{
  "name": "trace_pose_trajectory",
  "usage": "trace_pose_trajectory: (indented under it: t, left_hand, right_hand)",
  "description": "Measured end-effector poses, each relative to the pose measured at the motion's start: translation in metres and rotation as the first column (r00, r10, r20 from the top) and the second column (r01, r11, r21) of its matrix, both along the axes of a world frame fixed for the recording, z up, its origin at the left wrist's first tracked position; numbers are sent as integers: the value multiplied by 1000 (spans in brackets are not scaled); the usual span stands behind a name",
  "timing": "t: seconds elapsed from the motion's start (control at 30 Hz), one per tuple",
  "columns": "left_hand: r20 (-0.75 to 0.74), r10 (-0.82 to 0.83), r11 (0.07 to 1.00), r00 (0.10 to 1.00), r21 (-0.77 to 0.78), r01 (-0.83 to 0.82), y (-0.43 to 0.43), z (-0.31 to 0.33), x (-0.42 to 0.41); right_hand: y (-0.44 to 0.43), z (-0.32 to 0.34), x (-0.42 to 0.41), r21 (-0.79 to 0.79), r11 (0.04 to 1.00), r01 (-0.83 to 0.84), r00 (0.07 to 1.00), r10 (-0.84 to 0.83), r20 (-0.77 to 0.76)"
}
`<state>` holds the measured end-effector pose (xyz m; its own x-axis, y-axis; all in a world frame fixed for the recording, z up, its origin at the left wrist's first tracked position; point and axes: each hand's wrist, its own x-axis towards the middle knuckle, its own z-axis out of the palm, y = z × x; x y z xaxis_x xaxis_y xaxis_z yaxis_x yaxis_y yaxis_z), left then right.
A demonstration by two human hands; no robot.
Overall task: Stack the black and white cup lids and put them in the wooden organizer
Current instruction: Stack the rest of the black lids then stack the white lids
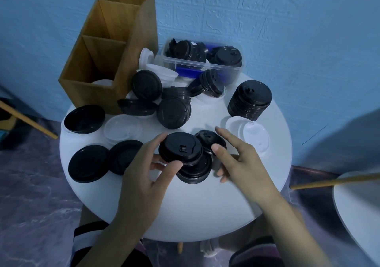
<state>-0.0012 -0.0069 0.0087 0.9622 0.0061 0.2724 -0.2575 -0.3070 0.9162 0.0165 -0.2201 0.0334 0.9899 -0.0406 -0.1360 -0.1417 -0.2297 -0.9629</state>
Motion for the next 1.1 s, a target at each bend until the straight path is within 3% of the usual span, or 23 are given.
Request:
trace_pose_trajectory:
  t: [0.13, 0.2, 0.3, 0.43, 0.6, 0.73, 0.9, 1.1]
  left_hand:
    - [-23, -86, 995, 996, -54, 85, 4, 6, 5]
    - [-48, -189, 980, 981, -73, 186, 4, 10, 9]
    - [-79, -303, 953, 950, -55, 299, 1, 11, 12]
    - [-101, -324, 946, 941, -2, 326, -2, 5, 9]
    - [-83, -205, 948, 975, 232, 219, 2, -2, 11]
    - [-148, -204, 907, 968, 344, 243, 0, -8, 10]
    - [-86, -142, 881, 986, 443, 166, -5, -12, 3]
    - [-84, -198, 858, 977, 468, 214, -4, -12, 2]
  right_hand:
    - [-3, 12, -5, -94, 995, 9, 980, 11, 200]
    - [-4, 22, -7, -67, 990, -126, 972, 136, 189]
    - [-7, 31, -8, -148, 938, -312, 934, 332, 135]
    - [-10, 30, -10, -174, 898, -403, 900, 424, 103]
    - [-12, 21, -21, -57, 958, -280, 952, 284, 111]
    - [-12, 15, -13, 43, 986, -162, 981, 156, 112]
    - [-6, 5, -7, 61, 995, -73, 990, 65, 126]
    - [-4, 7, -30, -18, 996, -84, 990, 86, 113]
